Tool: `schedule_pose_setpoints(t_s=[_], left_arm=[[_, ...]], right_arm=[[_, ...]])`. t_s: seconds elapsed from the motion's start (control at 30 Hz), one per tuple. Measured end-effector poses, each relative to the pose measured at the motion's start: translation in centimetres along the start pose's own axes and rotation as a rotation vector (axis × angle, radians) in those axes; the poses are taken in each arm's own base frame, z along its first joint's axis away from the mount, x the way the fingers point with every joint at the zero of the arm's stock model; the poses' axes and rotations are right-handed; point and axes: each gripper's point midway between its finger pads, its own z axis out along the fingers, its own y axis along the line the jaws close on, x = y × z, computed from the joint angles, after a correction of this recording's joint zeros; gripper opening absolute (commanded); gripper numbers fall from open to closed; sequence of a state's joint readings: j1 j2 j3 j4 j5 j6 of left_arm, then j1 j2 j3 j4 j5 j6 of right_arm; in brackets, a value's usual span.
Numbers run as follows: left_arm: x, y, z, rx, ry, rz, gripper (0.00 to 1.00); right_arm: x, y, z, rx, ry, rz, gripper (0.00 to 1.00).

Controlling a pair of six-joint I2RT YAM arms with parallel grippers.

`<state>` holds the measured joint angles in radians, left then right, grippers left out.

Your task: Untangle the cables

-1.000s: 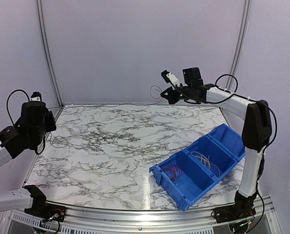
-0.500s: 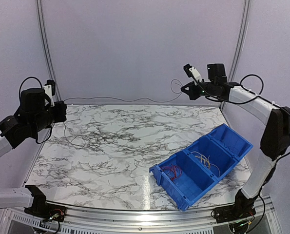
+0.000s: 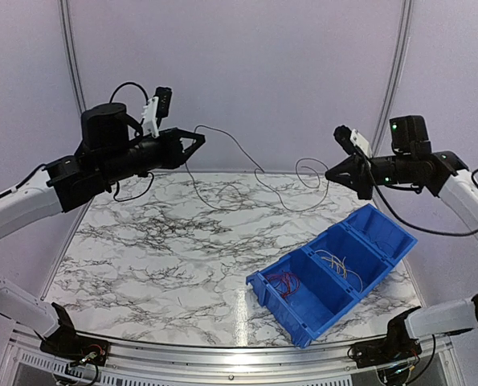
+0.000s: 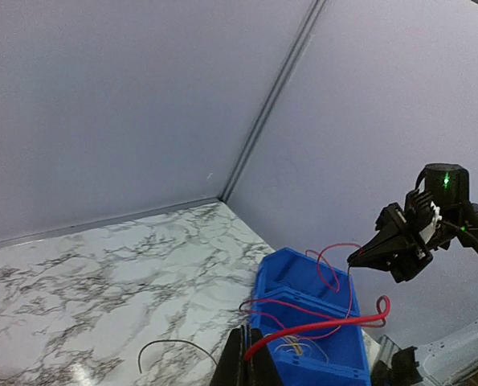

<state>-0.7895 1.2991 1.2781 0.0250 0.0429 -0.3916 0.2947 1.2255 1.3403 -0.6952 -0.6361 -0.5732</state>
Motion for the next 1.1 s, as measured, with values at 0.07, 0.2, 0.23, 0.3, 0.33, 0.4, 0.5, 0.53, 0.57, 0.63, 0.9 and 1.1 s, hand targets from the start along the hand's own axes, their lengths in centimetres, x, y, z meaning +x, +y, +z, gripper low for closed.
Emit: schedule_pose_setpoints(t_s=[0.07,0.2,0.23,0.3,0.33,0.4,0.5,0.53,0.57,0.63,0.9,1.1], left_arm=[[0.6,-2.0,1.2,0.063,0.006,-0.013,0.00],[2.6,-5.1,3.7,0.147,0.041,-0.034,0.00],[3.4,-5.8,4.4,0.160,0.058,-0.035,0.00],[5.3,-7.3,5.5,0.188,0.093,-0.034,0.00],[6.4,-8.1,6.0,0.203,0.114,-0.033,0.00],[9.0,-9.6,6.8,0.229,0.164,-0.033,0.00],[12.6,-11.5,7.8,0.259,0.226,-0.044,0.00],[13.4,-11.9,8.0,0.265,0.238,-0.050,0.00],[14.3,-12.3,8.2,0.272,0.251,-0.057,0.00],[15.8,-12.9,8.6,0.278,0.275,-0.068,0.00],[20.3,-12.1,9.0,0.243,0.350,-0.122,0.00],[24.6,-10.7,10.8,0.204,0.411,-0.127,0.00]], right_arm=[[0.9,2.1,-1.1,-0.032,0.005,-0.032,0.00],[4.1,6.0,-1.8,-0.126,0.043,-0.060,0.00],[5.3,7.0,-1.5,-0.160,0.066,-0.056,0.00],[7.5,8.8,-0.8,-0.225,0.112,-0.048,0.00],[8.8,9.9,-0.4,-0.263,0.141,-0.046,0.00],[11.1,12.3,0.2,-0.341,0.202,-0.045,0.00],[13.0,14.0,0.2,-0.394,0.255,-0.069,0.00],[13.2,14.1,0.1,-0.397,0.262,-0.079,0.00],[13.4,14.2,0.1,-0.397,0.268,-0.093,0.01],[13.8,14.4,-0.1,-0.397,0.275,-0.121,0.01],[16.8,16.5,0.3,-0.480,0.337,-0.168,0.14],[18.6,17.0,0.7,-0.514,0.400,-0.193,0.31]])
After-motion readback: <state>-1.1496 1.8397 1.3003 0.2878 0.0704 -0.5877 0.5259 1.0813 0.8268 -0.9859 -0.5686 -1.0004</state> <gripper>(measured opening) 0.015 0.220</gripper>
